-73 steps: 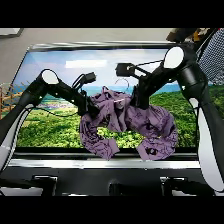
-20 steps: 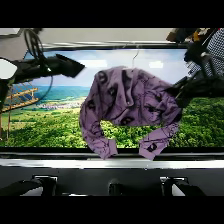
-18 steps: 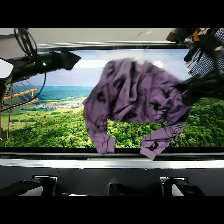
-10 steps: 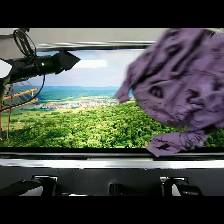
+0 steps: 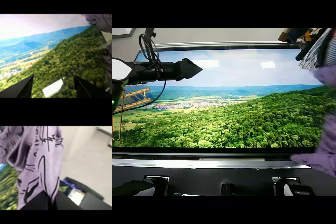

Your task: Fold the clothes and pants, and hang the long-sleeved shirts on hangers.

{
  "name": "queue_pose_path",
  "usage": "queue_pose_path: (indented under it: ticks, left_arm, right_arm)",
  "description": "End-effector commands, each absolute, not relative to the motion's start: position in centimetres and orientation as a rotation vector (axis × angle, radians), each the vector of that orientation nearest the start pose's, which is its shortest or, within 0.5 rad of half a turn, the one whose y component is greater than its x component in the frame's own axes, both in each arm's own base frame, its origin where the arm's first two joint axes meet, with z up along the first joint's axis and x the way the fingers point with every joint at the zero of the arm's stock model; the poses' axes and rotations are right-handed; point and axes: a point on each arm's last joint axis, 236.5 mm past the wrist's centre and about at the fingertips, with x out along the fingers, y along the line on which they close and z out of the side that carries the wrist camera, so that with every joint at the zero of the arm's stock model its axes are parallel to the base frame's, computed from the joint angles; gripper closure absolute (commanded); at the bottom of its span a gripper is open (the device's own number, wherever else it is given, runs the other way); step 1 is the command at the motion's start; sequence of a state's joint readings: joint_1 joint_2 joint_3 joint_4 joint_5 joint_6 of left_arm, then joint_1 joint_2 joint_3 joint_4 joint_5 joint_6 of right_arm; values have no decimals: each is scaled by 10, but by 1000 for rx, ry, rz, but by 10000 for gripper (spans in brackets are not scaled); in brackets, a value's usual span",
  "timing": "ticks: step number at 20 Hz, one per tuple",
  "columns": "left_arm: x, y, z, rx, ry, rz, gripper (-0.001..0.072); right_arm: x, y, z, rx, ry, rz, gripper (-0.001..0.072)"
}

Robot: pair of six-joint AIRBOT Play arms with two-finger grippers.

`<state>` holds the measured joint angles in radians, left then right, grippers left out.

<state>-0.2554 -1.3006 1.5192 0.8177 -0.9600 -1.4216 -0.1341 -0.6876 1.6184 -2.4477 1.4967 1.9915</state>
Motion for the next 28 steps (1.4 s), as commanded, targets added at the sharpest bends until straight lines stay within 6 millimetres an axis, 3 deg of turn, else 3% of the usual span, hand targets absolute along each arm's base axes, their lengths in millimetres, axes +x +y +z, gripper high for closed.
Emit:
queue_pose_path:
  ticks: [1, 5, 10, 13, 17, 23, 26, 28]
  left_arm:
    - [422, -258, 221, -407, 750, -738, 137]
    - [422, -258, 221, -406, 750, -738, 137]
    - [423, -258, 218, -407, 755, -737, 137]
    - [423, -258, 218, -407, 755, -736, 136]
    - [424, -259, 216, -407, 759, -736, 137]
    - [429, -260, 205, -411, 781, -730, 137]
    - [431, -260, 200, -412, 792, -726, 137]
    - [431, -261, 199, -412, 794, -726, 136]
  right_arm:
    - [145, -232, 427, 130, 209, -1273, 669]
    - [177, -257, 461, 136, 93, -1298, 669]
    - [193, -280, 511, 79, -77, -1306, 668]
    - [191, -290, 520, 53, -122, -1325, 668]
    - [183, -301, 549, 5, -265, -1324, 668]
    - [150, -328, 560, -39, -326, -1422, 668]
    - [141, -346, 526, 39, -208, -1493, 666]
    - [143, -344, 519, 81, -194, -1479, 663]
